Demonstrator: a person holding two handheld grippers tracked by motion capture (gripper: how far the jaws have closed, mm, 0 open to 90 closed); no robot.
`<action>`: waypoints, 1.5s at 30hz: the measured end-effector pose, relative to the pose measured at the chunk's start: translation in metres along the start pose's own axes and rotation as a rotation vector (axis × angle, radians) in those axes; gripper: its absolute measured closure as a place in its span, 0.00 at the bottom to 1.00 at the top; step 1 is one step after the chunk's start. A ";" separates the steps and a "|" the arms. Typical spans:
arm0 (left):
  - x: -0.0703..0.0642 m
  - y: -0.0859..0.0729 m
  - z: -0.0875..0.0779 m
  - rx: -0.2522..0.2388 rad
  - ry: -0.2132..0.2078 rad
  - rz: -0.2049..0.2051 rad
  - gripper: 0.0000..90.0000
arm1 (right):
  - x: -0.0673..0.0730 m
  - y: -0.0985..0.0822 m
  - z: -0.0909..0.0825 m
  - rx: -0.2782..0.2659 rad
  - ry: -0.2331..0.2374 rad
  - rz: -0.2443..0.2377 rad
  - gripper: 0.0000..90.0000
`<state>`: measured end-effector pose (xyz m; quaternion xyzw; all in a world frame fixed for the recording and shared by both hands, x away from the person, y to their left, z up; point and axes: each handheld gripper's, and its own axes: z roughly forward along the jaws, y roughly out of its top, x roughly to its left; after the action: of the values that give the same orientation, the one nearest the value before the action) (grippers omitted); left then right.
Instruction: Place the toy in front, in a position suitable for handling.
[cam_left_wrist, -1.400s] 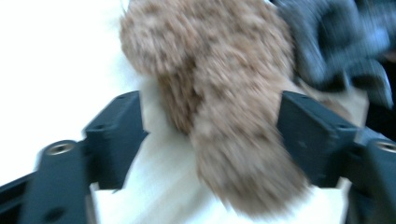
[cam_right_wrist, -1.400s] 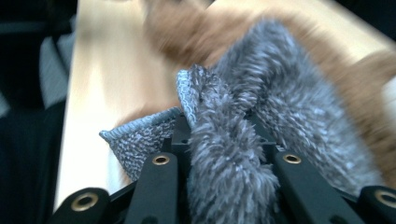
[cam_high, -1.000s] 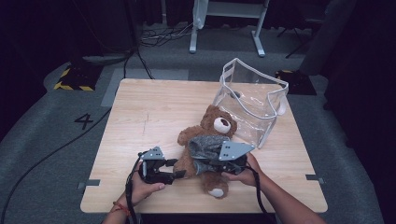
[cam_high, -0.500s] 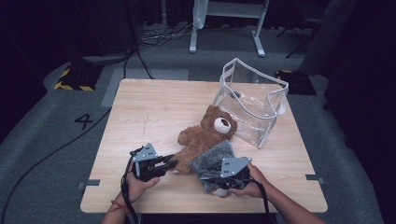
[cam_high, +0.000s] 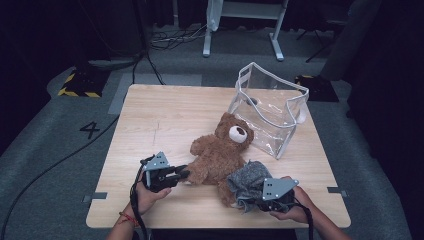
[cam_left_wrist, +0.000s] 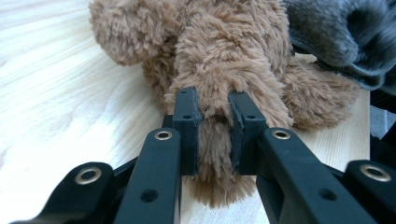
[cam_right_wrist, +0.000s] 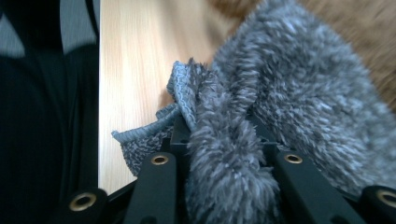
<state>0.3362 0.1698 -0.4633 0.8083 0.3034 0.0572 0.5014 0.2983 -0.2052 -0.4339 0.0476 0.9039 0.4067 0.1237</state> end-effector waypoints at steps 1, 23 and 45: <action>0.001 0.000 0.001 0.002 -0.004 -0.002 0.84 | 0.002 0.003 0.000 -0.035 0.003 -0.001 0.79; 0.020 0.003 -0.022 0.001 0.185 0.008 0.83 | -0.008 -0.053 -0.004 0.038 -0.062 0.115 0.80; 0.008 0.043 -0.033 -0.064 0.262 0.002 0.30 | -0.080 0.001 0.052 -0.141 -0.176 0.177 0.80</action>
<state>0.3481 0.1862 -0.4126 0.7778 0.3633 0.1727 0.4830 0.3892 -0.1819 -0.4510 0.1537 0.8511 0.4727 0.1691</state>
